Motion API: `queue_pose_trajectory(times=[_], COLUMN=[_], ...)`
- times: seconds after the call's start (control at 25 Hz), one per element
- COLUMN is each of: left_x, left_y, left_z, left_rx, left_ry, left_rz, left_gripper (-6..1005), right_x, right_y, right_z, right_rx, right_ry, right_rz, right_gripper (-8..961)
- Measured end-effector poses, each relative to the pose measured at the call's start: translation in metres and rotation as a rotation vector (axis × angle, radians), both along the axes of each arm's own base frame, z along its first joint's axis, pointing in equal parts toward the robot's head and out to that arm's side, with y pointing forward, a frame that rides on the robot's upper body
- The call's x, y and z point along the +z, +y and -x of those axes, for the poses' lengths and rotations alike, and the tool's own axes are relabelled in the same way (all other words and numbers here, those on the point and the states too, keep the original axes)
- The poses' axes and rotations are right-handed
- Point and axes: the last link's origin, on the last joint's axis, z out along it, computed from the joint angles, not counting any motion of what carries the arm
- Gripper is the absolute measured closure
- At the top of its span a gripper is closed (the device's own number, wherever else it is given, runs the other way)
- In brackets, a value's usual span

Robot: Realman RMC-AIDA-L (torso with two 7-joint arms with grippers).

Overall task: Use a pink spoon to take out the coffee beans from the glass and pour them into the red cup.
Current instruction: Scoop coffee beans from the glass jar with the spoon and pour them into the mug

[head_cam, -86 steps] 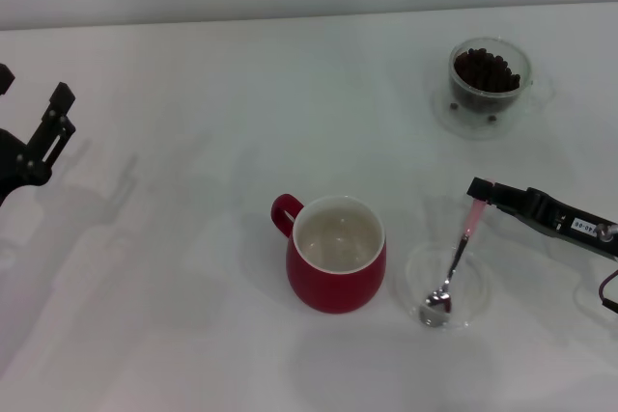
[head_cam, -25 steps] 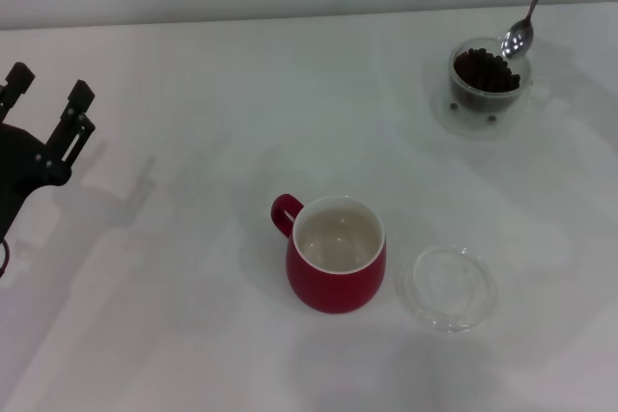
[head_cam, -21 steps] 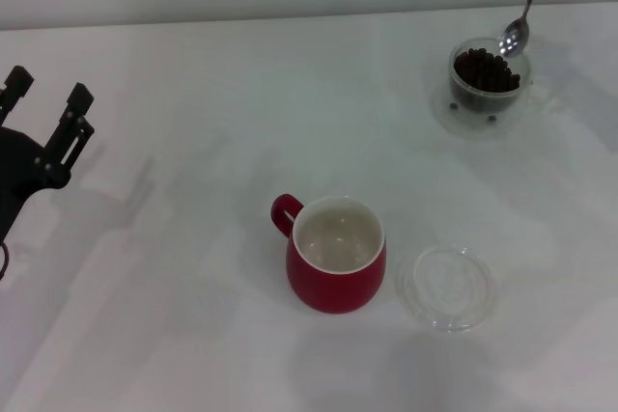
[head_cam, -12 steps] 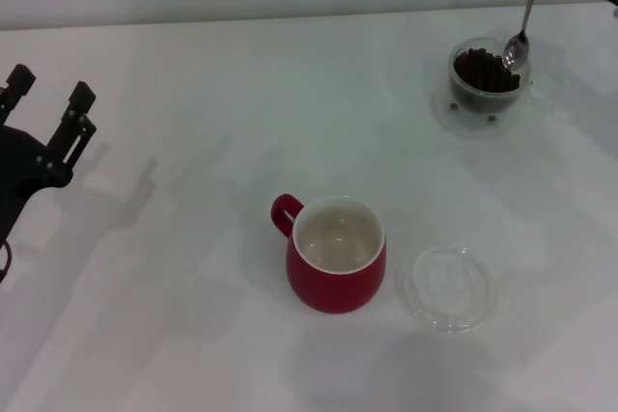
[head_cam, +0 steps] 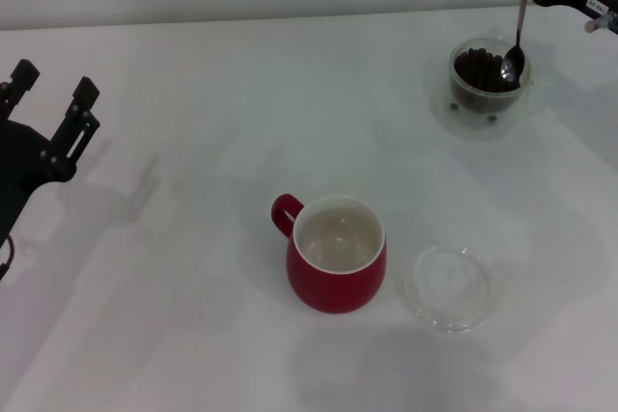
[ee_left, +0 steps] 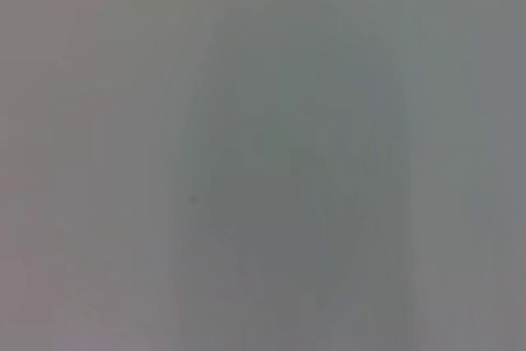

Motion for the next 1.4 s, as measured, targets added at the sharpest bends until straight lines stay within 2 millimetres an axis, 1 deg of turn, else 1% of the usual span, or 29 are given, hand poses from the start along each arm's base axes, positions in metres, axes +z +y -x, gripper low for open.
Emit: queue_pose_trajectory(times=[0.36,0.48,0.84,1.04,1.4], left_x=[0.000,-0.001,-0.001,-0.001,-0.001], left_y=[0.001,0.001,0.001,0.001,-0.004], left_z=[-0.001,-0.001,-0.002,-0.002,0.000], left_rx=[-0.003,-0.003,-0.004,-0.003,-0.001], left_ry=[0.001,0.000,-0.002,-0.002,-0.007], left_rz=[0.001,0.002,0.002,0.002,0.001], left_gripper=[316,316,316,315,315], right_x=[-0.008,-0.012,-0.012,-0.007,0.000], right_y=[0.007,0.005,0.000,-0.005,-0.009], right_z=[-0.003,-0.006,-0.019,-0.028,-0.036], right_rx=[-0.066,-0.096,-0.186,-0.229,-0.287], right_ry=[0.039,0.074,0.181,0.259,0.376], right_rz=[-0.013,-0.018,-0.063,-0.094,-0.127], right_gripper=[801,801,801,801,800])
